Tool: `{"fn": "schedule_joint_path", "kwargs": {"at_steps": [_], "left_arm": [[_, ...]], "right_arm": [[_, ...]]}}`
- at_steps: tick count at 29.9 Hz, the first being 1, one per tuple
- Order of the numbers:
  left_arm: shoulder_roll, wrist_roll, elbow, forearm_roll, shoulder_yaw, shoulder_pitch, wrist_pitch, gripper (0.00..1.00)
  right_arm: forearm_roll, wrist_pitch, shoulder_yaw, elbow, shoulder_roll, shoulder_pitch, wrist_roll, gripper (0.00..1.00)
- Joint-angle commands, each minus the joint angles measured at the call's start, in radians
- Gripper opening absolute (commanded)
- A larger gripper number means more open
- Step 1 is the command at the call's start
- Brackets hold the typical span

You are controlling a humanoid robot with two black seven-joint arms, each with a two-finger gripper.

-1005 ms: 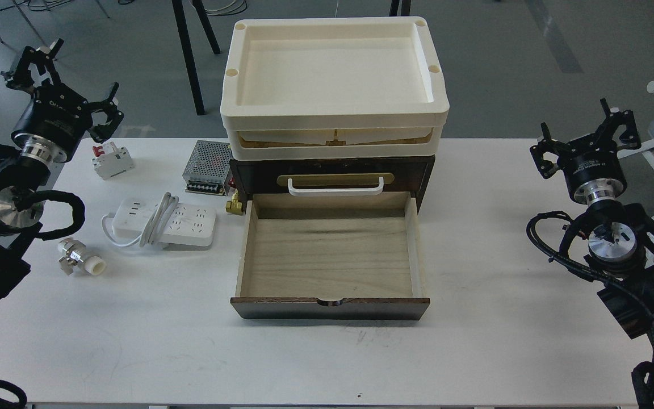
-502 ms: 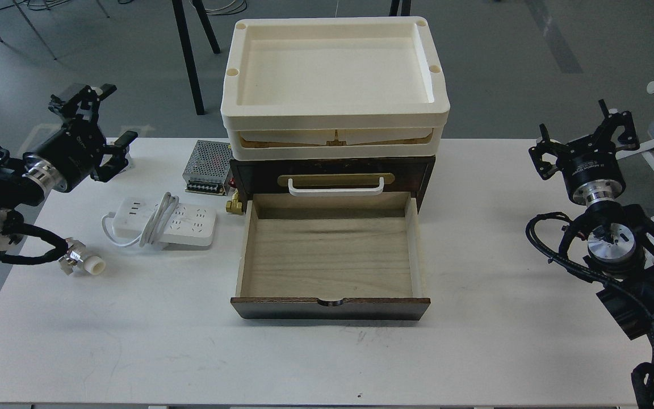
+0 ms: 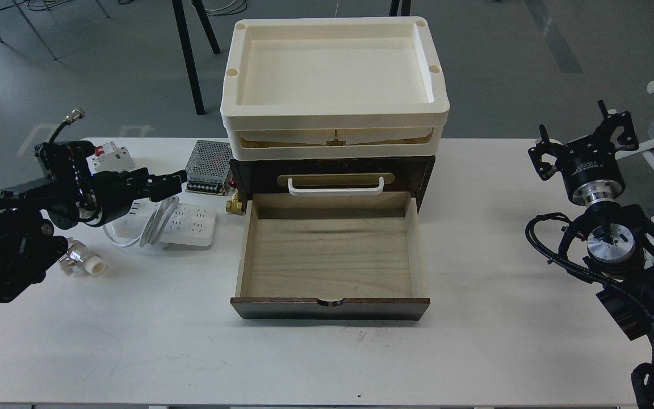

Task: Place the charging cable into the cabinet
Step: 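Close the left gripper on the white power strip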

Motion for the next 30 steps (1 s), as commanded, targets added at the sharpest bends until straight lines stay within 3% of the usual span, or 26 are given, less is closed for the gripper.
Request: {"fn": "schedule_joint_path", "kwargs": {"at_steps": [1, 7, 18, 24, 26, 30], "left_arm": [[-0.013, 0.003, 0.052, 0.032, 0.126, -0.009, 0.08, 0.94], [-0.03, 0.003, 0.141, 0.034, 0.26, -0.01, 0.186, 0.85], [-0.056, -0.004, 0.199, 0.02, 0.318, -0.025, 0.187, 0.27], [-0.054, -0.009, 0.199, 0.014, 0.312, -0.053, 0.181, 0.14], [-0.053, -0.029, 0.199, 0.014, 0.311, -0.065, 0.181, 0.09], [-0.034, -0.072, 0.192, -0.007, 0.306, -0.078, 0.187, 0.07]], "right_arm": [[0.0, -0.001, -0.003, 0.0, 0.0, 0.0, 0.001, 1.0], [0.0, -0.001, -0.005, 0.0, 0.0, 0.0, 0.001, 1.0], [0.0, -0.001, -0.009, 0.001, 0.0, 0.0, 0.001, 1.0], [0.0, -0.001, -0.009, 0.001, 0.0, 0.0, 0.001, 1.0], [0.0, -0.001, -0.011, 0.001, 0.0, 0.0, 0.001, 1.0], [0.0, -0.001, -0.011, 0.001, 0.0, 0.0, 0.001, 1.0]]}}
